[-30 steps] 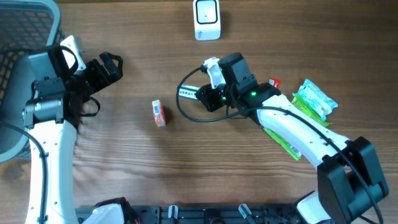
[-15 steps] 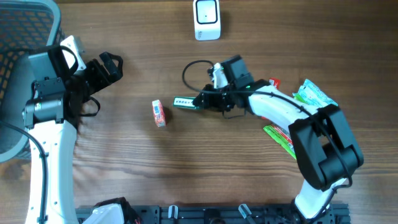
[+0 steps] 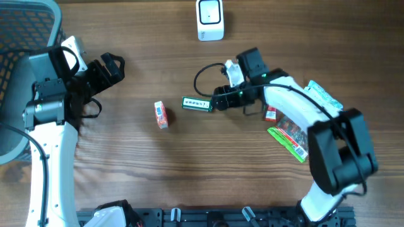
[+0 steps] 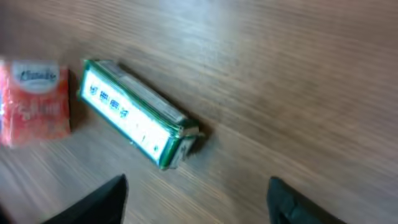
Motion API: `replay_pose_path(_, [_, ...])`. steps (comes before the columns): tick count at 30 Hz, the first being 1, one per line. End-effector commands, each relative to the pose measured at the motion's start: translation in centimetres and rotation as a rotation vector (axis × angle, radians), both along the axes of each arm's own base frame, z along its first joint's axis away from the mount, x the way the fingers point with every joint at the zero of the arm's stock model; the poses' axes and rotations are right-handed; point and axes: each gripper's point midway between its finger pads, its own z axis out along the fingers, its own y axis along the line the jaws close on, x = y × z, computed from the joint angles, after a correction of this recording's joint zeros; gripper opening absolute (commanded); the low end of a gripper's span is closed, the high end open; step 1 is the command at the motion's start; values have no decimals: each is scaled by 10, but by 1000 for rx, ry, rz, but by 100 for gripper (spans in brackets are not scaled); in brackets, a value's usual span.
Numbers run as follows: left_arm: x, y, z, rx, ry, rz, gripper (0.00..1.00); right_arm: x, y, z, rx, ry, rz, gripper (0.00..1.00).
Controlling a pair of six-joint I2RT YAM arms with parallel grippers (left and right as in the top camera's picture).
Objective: Scan the item barcode
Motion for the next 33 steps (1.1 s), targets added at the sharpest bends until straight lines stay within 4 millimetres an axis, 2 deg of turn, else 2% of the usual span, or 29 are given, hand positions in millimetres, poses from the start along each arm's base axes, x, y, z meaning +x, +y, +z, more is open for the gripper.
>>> replay_pose_path(1, [3,3,5,19,-16,-3,100,19,-3,54,-163,-368,382,79])
replay_pose_path(5, [3,3,5,19,-16,-3,100,1,11,33,-206,-457,665,74])
replay_pose_path(8, [3,3,5,19,-16,-3,100,0,26,15,-228,-495,746,74])
replay_pose_path(11, [3,3,5,19,-16,-3,100,17,32,0,-306,-548,741,74])
replay_pose_path(13, [3,3,5,19,-16,-3,100,20,34,-8,-306,-552,742,74])
replay_pose_path(21, [3,3,5,19,-16,-3,100,10,32,-47,-306,-458,765,74])
replay_pose_path(24, [3,3,5,19,-16,-3,100,4,35,-56,-289,-433,780,74])
replay_pose_path(28, [3,3,5,19,-16,-3,100,9,37,-47,-290,-460,773,76])
replay_pose_path(32, [3,3,5,19,-16,-3,100,18,43,-12,-277,-545,754,76])
replay_pose_path(33, [3,3,5,19,-16,-3,100,21,44,3,-272,-579,745,76])
